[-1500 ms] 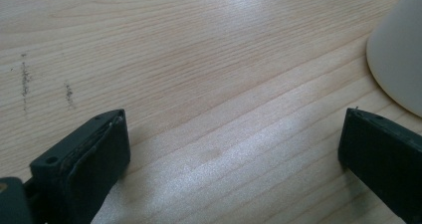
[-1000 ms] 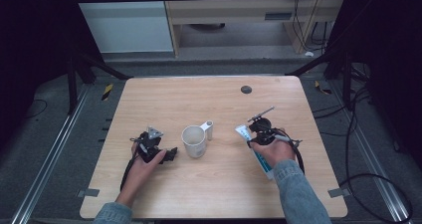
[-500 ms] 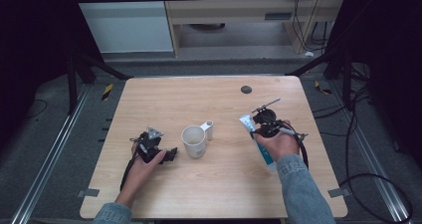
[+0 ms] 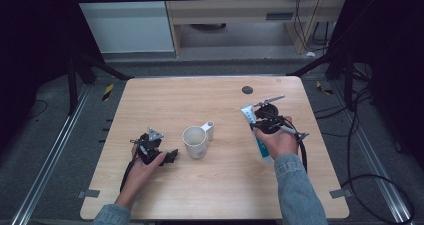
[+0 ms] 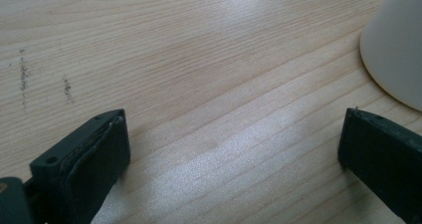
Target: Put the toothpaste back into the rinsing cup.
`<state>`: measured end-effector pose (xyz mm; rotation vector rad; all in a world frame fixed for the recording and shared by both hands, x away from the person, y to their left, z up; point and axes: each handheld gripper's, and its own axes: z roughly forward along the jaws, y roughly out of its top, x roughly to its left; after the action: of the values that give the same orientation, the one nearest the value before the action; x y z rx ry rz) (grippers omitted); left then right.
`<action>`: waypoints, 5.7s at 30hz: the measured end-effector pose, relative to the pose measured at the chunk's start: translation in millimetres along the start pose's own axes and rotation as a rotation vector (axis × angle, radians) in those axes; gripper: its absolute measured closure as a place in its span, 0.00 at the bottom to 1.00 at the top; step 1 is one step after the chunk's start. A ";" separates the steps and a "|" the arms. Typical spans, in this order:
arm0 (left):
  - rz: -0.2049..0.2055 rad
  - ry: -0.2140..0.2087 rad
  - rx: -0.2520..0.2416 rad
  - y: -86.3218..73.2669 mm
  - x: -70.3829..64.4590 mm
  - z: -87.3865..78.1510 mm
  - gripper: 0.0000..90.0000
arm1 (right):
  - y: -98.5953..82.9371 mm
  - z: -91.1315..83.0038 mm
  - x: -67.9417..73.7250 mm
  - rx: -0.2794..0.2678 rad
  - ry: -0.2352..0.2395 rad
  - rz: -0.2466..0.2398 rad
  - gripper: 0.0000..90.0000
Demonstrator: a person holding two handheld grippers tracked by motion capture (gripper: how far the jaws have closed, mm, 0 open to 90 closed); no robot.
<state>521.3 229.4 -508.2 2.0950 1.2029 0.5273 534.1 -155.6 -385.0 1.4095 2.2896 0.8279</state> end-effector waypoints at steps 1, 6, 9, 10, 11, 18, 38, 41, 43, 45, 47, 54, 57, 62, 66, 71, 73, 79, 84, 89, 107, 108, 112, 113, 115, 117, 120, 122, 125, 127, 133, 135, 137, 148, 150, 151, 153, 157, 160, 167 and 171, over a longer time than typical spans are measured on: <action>0.000 -0.004 0.000 0.0 0.3 0.0 0.00 | 0.1 0.7 0.7 0.001 0.000 0.005 0.88; 0.002 -0.007 -0.001 -0.1 0.8 0.0 0.00 | 1.1 6.5 2.0 0.012 0.000 0.022 0.88; 0.003 -0.008 0.000 -0.1 0.9 -0.1 0.00 | 2.0 7.7 1.8 0.010 -0.006 0.023 0.88; 0.003 -0.008 -0.001 -0.1 0.9 0.0 0.00 | 2.7 8.3 2.0 0.006 -0.008 0.023 0.88; 0.003 -0.008 -0.001 0.0 0.9 0.0 0.00 | 2.8 8.4 2.1 0.002 -0.008 0.023 0.88; 0.003 -0.008 -0.001 0.0 0.9 0.1 0.00 | 4.5 5.2 4.0 -0.022 -0.006 0.023 0.88; -0.001 -0.007 -0.003 -0.6 1.0 -0.3 0.00 | 14.7 -14.9 13.0 -0.146 -0.031 0.015 0.88; -0.001 -0.007 -0.003 -0.6 1.0 -0.3 0.00 | 16.4 -15.6 14.3 -0.166 -0.036 0.020 0.88; 0.000 -0.007 -0.003 -0.6 1.0 -0.3 0.00 | 18.4 -15.6 17.9 -0.190 -0.035 0.015 0.88; 0.000 -0.007 -0.003 -0.6 1.0 -0.3 0.00 | 19.1 -15.0 20.6 -0.197 -0.042 0.011 0.88; 0.000 -0.007 -0.003 -0.5 1.1 -0.2 0.00 | 19.8 -14.1 24.2 -0.210 -0.047 0.012 0.88; 0.000 -0.007 -0.003 -0.4 1.1 -0.2 0.00 | 22.4 -11.9 29.1 -0.254 -0.054 0.010 0.88; 0.000 -0.007 -0.003 -0.4 1.2 -0.1 0.00 | 24.8 -9.5 33.8 -0.268 -0.042 0.010 0.88; 0.003 -0.008 -0.001 -0.3 1.4 -0.2 0.00 | 29.5 -8.3 41.6 -0.290 -0.046 -0.001 0.88; 0.003 -0.009 -0.001 -0.2 1.5 -0.1 0.00 | 33.1 -6.4 47.5 -0.301 -0.066 -0.024 0.88; 0.004 -0.009 0.000 -0.1 1.6 -0.1 0.00 | 36.2 -3.1 51.4 -0.315 -0.056 -0.032 0.88; 0.003 -0.009 0.000 -0.2 1.6 -0.1 0.00 | 37.4 -0.8 53.0 -0.325 -0.060 -0.029 0.88; 0.005 -0.009 0.000 -0.1 1.7 0.0 0.00 | 38.9 -2.5 57.4 -0.373 -0.073 -0.032 0.88; 0.002 -0.009 -0.002 -0.1 1.5 0.1 0.00 | 42.2 -5.7 62.1 -0.410 -0.081 -0.033 0.88; 0.002 -0.009 -0.002 -0.1 1.5 0.2 0.00 | 45.1 -7.1 64.2 -0.423 -0.088 -0.036 0.88; 0.006 -0.009 -0.001 0.2 1.8 0.3 0.00 | 53.5 -20.4 77.7 -0.511 -0.103 -0.030 0.88; 0.006 -0.009 -0.001 0.2 1.8 0.3 0.00 | 53.5 -20.4 77.7 -0.511 -0.103 -0.030 0.88; 0.006 -0.009 -0.001 0.2 1.8 0.3 0.00 | 55.9 -21.5 80.3 -0.518 -0.093 -0.038 0.88; 0.006 -0.009 -0.002 0.2 1.8 0.3 0.00 | 57.1 -22.2 81.8 -0.525 -0.089 -0.043 0.88; 0.006 -0.009 -0.002 0.2 1.8 0.3 0.00 | 58.8 -23.4 83.8 -0.530 -0.086 -0.047 0.88; 0.006 -0.009 -0.001 0.2 1.8 0.3 0.00 | 60.8 -25.0 85.9 -0.539 -0.083 -0.050 0.88; 0.005 -0.008 -0.002 0.2 1.8 0.4 0.00 | 63.7 -27.4 89.5 -0.554 -0.076 -0.049 0.88; 0.005 -0.008 -0.002 0.2 1.8 0.4 0.00 | 65.3 -28.6 92.5 -0.564 -0.075 -0.050 0.88; 0.003 -0.008 -0.004 0.1 1.6 0.5 0.00 | 67.3 -29.9 96.8 -0.580 -0.081 -0.050 0.88; 0.002 -0.008 -0.005 0.1 1.6 0.5 0.00 | 67.8 -30.1 97.7 -0.585 -0.080 -0.047 0.88; 0.003 -0.008 -0.003 0.3 1.6 0.5 0.00 | 68.2 -26.2 103.5 -0.603 -0.080 -0.032 0.88; 0.003 -0.007 -0.004 0.3 1.6 0.6 0.00 | 68.7 -25.2 105.8 -0.612 -0.083 -0.026 0.88; 0.002 -0.007 -0.005 0.3 1.6 0.6 0.00 | 69.5 -24.5 108.1 -0.619 -0.086 -0.024 0.88; 0.002 -0.007 -0.004 0.2 1.6 0.6 0.00 | 70.1 -26.5 115.9 -0.641 -0.070 -0.022 0.88; 0.004 -0.009 -0.003 0.4 1.8 0.7 0.00 | 69.7 -26.7 117.8 -0.646 -0.068 -0.025 0.88; 0.005 -0.008 -0.003 0.5 1.9 0.7 0.00 | 69.4 -27.1 119.4 -0.647 -0.068 -0.024 0.88; 0.005 -0.009 -0.002 0.5 1.9 0.7 0.00 | 69.2 -27.7 121.0 -0.653 -0.066 -0.025 0.88; 0.006 -0.010 -0.001 0.3 2.1 0.4 0.00 | 70.8 -30.7 126.6 -0.676 -0.052 -0.015 0.88; 0.006 -0.010 -0.001 0.4 2.1 0.4 0.00 | 71.2 -31.1 129.9 -0.682 -0.045 -0.024 0.88; 0.006 -0.010 0.000 0.4 2.1 0.4 0.00 | 71.8 -29.2 134.7 -0.685 -0.033 -0.021 0.88; 0.006 -0.010 -0.001 0.4 2.1 0.4 0.00 | 71.2 -29.2 140.1 -0.691 -0.020 -0.025 0.88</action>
<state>522.8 230.9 -508.1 2.0987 1.1910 0.5192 503.7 -15.6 -314.1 1.0522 1.7276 1.4056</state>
